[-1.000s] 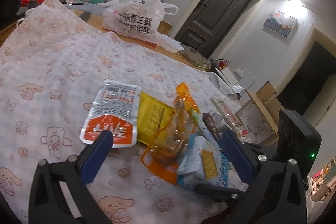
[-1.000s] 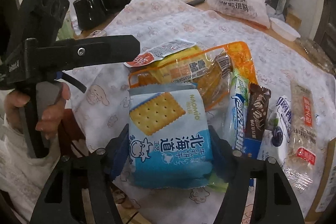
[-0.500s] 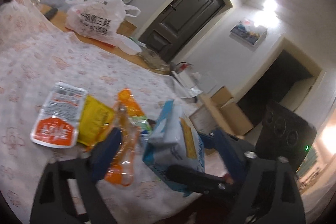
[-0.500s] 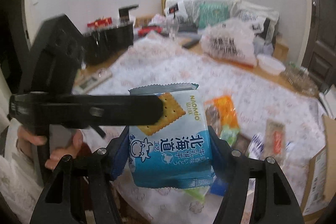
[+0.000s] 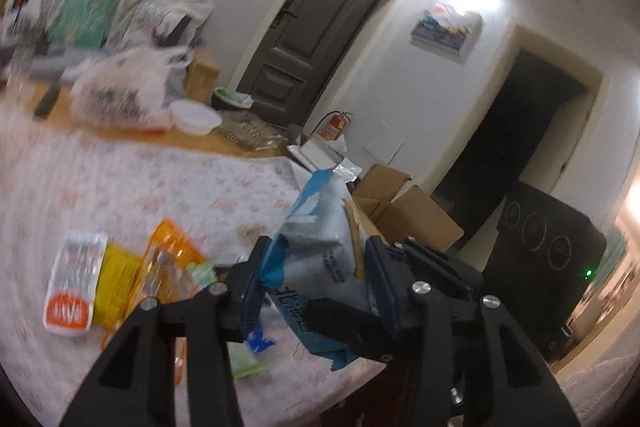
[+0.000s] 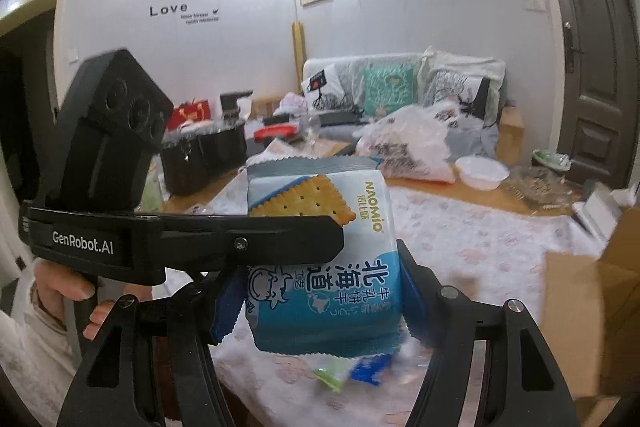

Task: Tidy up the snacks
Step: 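Carry the cracker pack into the cardboard box and open the right gripper, then move the right gripper back over the snack pile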

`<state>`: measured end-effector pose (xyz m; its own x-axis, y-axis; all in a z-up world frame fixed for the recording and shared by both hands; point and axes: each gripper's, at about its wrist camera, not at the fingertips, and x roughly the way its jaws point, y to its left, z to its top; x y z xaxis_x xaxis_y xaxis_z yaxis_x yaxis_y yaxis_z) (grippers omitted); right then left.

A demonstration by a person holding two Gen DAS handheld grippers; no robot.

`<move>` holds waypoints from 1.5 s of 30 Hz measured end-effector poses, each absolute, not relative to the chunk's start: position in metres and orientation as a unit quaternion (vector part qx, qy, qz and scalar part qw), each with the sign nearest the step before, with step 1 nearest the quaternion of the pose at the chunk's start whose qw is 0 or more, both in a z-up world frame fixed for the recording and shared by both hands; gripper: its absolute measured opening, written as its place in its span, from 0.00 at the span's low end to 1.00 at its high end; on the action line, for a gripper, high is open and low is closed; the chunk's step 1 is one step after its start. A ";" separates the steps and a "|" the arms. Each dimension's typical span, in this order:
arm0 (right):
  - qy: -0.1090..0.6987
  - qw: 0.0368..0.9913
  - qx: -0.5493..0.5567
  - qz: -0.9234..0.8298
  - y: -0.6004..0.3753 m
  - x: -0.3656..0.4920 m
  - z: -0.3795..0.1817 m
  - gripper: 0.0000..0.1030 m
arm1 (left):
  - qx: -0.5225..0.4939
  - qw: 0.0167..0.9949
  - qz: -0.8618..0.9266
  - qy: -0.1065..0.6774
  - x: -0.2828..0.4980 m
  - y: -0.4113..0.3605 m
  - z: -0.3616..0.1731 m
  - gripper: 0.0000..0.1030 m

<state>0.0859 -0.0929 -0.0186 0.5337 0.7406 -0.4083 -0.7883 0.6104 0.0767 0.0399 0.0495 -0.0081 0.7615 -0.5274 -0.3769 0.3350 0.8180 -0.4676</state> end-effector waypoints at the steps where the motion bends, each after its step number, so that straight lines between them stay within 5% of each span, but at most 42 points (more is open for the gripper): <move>1: 0.196 0.878 -0.061 0.432 -0.103 0.085 -0.015 0.60 | -0.176 0.922 -0.235 0.253 0.042 0.039 0.000 0.43; 10: 0.163 0.920 -0.029 0.356 -0.219 0.110 0.014 0.61 | -0.037 0.922 -0.275 0.271 0.090 -0.107 0.058 0.43; 22: 0.263 0.937 -0.007 0.230 -0.325 0.161 -0.025 0.63 | 0.042 0.866 -0.322 0.380 0.173 -0.243 0.017 0.43; 29: 0.285 0.933 -0.015 0.218 -0.336 0.170 -0.038 0.65 | 0.054 0.860 -0.311 0.401 0.181 -0.260 0.003 0.43; 39: 0.280 0.933 -0.011 0.224 -0.330 0.167 -0.037 0.81 | 0.049 0.879 -0.282 0.382 0.186 -0.237 0.014 0.70; 45: 0.265 0.938 -0.034 0.220 -0.314 0.156 -0.025 0.91 | 0.037 0.894 -0.268 0.358 0.172 -0.206 0.029 0.73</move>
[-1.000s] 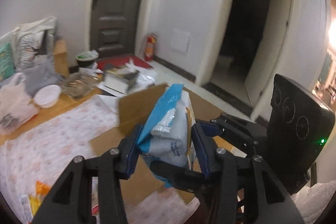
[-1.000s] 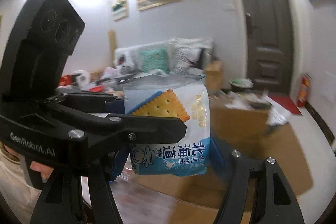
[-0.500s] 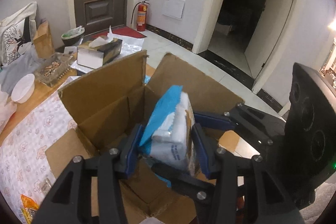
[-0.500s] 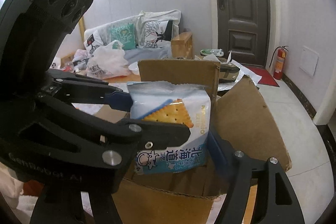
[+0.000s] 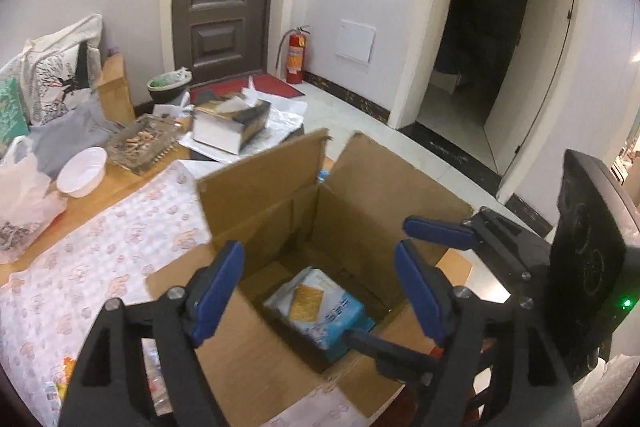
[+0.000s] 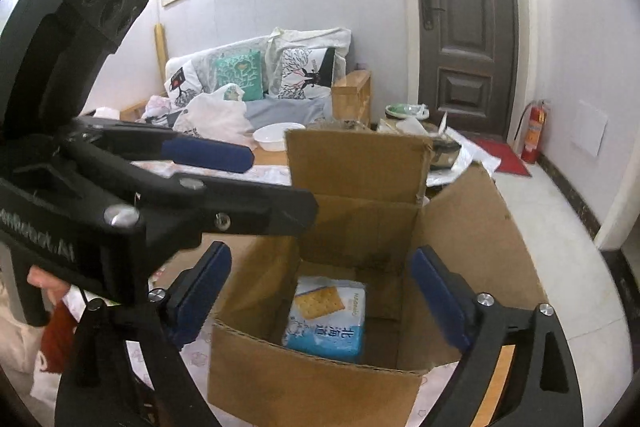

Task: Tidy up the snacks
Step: 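Move the right gripper back over the snack pile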

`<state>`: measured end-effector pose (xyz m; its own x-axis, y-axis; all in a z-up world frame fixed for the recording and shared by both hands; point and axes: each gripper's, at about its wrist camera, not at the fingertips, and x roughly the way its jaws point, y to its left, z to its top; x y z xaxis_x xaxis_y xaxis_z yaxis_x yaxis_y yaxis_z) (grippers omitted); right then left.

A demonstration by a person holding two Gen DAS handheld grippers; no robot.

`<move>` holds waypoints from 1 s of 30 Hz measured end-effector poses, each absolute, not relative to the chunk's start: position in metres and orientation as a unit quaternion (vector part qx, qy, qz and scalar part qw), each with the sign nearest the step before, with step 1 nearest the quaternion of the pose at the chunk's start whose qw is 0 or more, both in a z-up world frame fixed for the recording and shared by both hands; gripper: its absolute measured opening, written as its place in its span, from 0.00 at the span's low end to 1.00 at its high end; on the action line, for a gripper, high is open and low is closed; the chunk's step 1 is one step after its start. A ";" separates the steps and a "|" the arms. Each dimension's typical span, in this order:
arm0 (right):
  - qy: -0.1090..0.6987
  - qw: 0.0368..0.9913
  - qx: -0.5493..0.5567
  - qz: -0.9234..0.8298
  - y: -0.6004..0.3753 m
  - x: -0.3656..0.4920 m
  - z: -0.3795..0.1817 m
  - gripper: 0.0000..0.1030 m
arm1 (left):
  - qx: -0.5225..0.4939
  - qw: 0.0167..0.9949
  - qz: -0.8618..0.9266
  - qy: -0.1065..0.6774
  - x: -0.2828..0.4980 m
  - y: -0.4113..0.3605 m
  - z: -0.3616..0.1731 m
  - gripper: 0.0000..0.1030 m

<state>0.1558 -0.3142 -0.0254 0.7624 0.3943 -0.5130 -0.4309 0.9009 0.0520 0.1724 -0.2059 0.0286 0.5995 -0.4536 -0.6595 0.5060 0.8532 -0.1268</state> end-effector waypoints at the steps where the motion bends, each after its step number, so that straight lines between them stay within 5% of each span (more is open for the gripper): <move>1: 0.259 0.939 -0.043 0.221 -0.308 0.152 -0.021 0.94 | 0.035 0.897 -0.264 0.352 0.167 -0.198 0.033 0.73; 13: 0.194 0.935 -0.099 0.281 -0.204 0.100 0.013 0.98 | 0.013 0.933 -0.192 0.302 0.102 -0.073 0.067 0.74; 23: 0.296 0.867 -0.071 0.394 -0.070 0.103 -0.029 0.94 | -0.024 0.949 -0.100 0.297 0.056 0.080 0.024 0.75; 30: 0.418 0.816 -0.005 0.399 -0.005 0.127 -0.092 0.82 | -0.081 0.944 -0.076 0.312 0.046 0.162 -0.037 0.75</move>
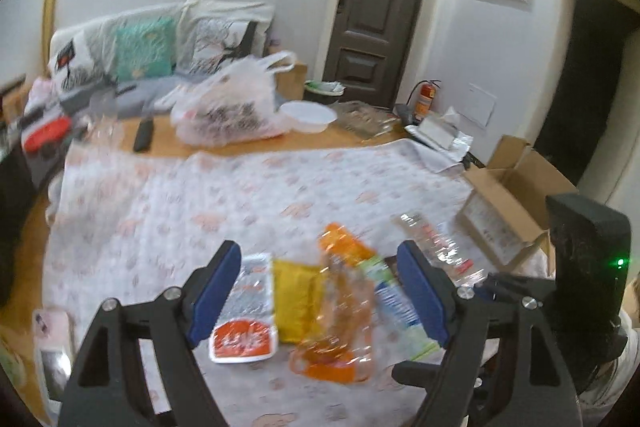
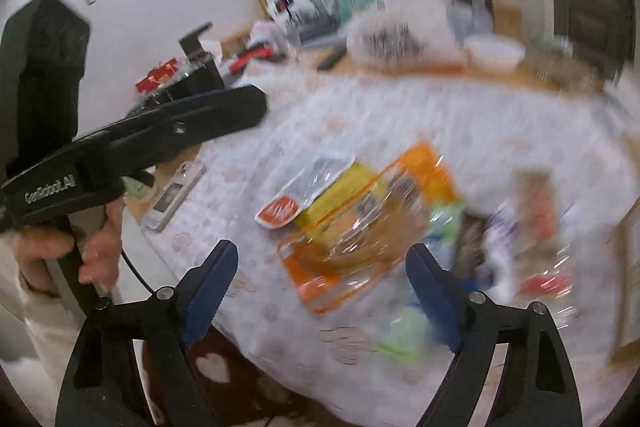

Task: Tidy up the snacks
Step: 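Move the right gripper back over the snack pile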

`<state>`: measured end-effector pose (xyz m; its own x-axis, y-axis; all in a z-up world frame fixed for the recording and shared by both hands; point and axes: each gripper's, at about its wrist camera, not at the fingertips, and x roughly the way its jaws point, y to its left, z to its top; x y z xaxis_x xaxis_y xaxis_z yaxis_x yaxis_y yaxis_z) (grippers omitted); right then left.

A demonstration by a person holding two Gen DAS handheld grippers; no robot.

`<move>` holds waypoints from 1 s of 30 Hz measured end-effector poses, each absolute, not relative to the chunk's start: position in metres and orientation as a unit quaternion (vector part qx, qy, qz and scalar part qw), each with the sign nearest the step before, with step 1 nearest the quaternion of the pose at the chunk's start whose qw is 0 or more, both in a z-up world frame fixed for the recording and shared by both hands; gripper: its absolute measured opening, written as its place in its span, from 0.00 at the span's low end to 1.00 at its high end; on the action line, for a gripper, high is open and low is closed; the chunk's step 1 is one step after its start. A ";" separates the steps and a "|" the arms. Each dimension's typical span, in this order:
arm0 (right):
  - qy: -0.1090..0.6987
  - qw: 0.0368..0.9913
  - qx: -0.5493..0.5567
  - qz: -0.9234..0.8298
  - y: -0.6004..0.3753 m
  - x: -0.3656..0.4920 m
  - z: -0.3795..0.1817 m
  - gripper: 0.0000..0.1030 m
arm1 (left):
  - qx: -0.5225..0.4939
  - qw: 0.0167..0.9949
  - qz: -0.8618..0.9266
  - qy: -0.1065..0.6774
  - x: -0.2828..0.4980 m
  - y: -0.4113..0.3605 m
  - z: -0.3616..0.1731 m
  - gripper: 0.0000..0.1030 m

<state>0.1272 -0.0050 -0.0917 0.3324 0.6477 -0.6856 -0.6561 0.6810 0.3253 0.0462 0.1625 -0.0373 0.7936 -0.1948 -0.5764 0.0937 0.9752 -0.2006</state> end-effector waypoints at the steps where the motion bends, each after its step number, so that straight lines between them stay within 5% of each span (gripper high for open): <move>1: 0.429 0.813 -0.002 0.393 0.002 0.129 -0.100 0.81 | -0.086 0.942 -0.073 0.316 0.048 0.168 -0.045 0.75; 11: 0.484 0.816 0.025 0.316 0.033 0.149 -0.140 0.82 | -0.133 0.929 -0.100 0.330 0.072 0.198 -0.110 0.75; 21: 0.482 0.839 0.020 0.253 0.041 0.171 -0.147 0.91 | -0.171 0.930 -0.113 0.306 0.076 0.217 -0.115 0.75; 30: 0.466 0.849 0.025 0.248 0.042 0.180 -0.149 0.90 | -0.179 0.930 -0.118 0.299 0.074 0.219 -0.112 0.75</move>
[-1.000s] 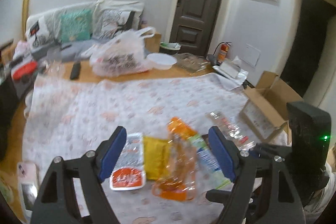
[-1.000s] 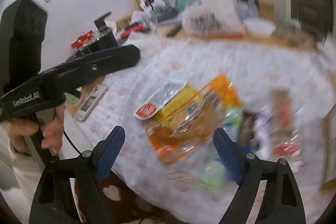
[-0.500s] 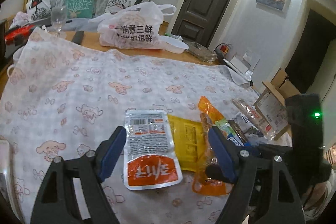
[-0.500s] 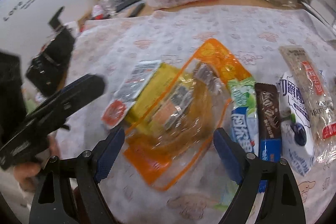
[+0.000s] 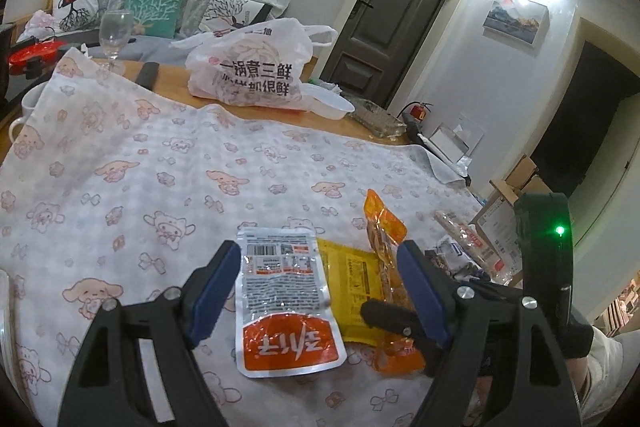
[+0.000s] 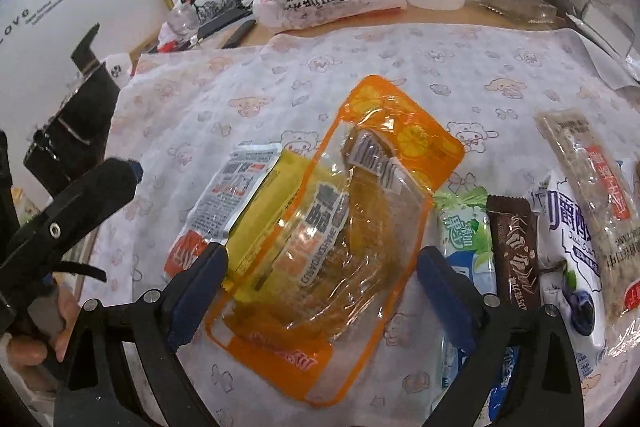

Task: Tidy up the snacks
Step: 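Move the right gripper back over the snack pile, then grasp the orange-wrapped sausage snack with the right gripper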

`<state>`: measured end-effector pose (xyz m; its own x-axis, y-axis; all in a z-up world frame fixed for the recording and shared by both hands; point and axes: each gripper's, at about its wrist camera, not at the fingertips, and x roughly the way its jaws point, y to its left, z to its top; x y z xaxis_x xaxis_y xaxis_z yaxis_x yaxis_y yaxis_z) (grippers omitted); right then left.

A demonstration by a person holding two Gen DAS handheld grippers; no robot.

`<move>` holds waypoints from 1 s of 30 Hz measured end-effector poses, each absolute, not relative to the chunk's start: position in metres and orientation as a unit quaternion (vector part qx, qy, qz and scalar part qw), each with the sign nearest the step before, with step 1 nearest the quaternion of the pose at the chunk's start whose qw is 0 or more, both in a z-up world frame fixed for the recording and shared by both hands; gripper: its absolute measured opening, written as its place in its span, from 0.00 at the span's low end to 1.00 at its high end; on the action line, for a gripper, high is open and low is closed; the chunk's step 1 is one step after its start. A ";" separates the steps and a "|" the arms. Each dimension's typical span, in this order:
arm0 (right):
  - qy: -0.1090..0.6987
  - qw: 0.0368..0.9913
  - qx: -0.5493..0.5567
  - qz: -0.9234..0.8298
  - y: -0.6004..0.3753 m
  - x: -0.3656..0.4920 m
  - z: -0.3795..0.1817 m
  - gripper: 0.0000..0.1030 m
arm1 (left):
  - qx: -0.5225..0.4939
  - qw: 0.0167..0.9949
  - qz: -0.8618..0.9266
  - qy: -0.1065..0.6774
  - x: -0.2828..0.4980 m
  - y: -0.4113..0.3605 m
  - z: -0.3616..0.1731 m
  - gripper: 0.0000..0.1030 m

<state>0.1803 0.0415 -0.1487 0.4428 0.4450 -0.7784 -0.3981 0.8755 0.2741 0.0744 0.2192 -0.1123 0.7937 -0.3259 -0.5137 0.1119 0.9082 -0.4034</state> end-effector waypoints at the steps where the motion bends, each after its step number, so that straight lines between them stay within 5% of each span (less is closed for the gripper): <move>1: 0.466 0.850 0.024 0.247 0.042 0.180 -0.148 0.89 | -0.179 0.930 -0.117 0.299 0.074 0.219 -0.113 0.75; 8: 0.455 0.861 -0.017 0.225 0.048 0.171 -0.150 0.88 | -0.178 0.930 -0.113 0.301 0.074 0.219 -0.112 0.75; 19: 0.424 0.850 -0.066 0.305 0.030 0.161 -0.148 0.67 | -0.168 0.929 -0.127 0.305 0.073 0.210 -0.112 0.75; 30: 0.436 0.818 -0.120 0.354 0.021 0.144 -0.145 0.74 | -0.160 0.926 -0.140 0.311 0.072 0.200 -0.111 0.75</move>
